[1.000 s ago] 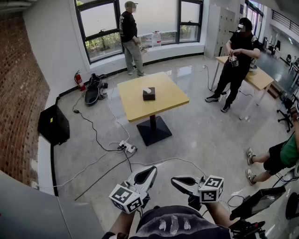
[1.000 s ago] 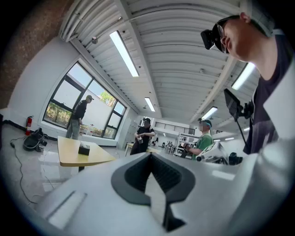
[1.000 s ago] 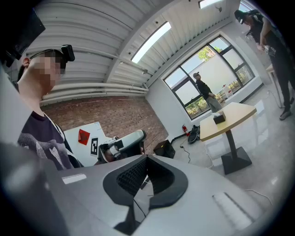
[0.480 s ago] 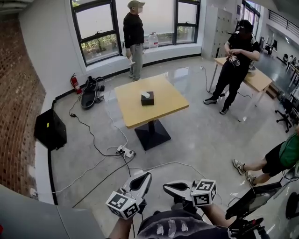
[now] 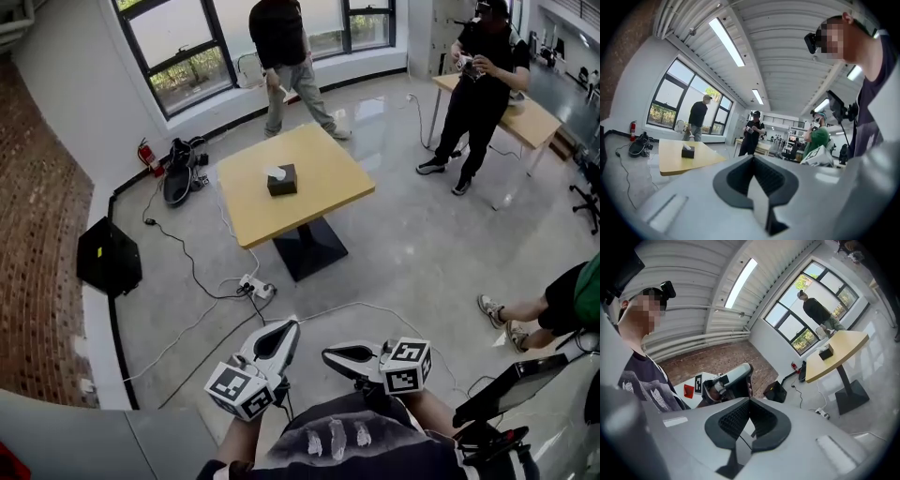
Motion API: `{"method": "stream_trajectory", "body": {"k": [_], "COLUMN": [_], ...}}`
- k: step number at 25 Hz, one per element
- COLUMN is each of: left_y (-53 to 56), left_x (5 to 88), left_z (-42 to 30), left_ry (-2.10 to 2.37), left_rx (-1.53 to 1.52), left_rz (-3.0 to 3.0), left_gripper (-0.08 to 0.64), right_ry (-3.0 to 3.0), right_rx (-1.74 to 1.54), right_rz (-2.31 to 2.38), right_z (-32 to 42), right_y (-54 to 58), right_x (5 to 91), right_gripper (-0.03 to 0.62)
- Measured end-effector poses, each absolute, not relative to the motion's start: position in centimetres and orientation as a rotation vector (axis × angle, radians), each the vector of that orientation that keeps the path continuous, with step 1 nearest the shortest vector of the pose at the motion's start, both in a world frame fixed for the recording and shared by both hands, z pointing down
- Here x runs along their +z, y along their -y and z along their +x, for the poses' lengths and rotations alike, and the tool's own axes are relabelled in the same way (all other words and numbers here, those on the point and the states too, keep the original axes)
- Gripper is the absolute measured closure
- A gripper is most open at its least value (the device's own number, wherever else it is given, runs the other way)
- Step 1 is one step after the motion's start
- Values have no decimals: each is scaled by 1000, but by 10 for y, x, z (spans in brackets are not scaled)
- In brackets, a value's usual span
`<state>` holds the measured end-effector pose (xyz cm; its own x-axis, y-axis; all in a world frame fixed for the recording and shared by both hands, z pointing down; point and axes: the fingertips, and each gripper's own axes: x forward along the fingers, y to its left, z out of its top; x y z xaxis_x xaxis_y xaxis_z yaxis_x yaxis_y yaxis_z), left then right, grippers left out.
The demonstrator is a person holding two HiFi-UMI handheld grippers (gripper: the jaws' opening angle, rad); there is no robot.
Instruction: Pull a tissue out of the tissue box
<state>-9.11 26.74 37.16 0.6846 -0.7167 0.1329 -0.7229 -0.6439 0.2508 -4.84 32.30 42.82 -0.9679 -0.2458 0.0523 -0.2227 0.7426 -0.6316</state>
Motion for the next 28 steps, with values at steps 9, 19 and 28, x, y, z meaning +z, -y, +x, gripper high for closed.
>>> {"method": "stream_trajectory", "body": {"k": [9,19,28], "left_y": [-198,-157,-114], "left_x": [368,372,384], "left_z": [-37,-26,-65], "left_ry": [1269,1352,1314], "left_rx": [71,93,31], "left_rz": [2571,2516,2526], "left_gripper": [557,557,557], "right_ry": [-2860,-2881,-2934], "right_rx": [-1101,-1114,-1100], "right_rz": [-323,-266,-301], "right_z": [29,50,8], "right_y": [-250,-205,-168], "right_x": [432,442,452], "right_gripper": [594,594,594]}}
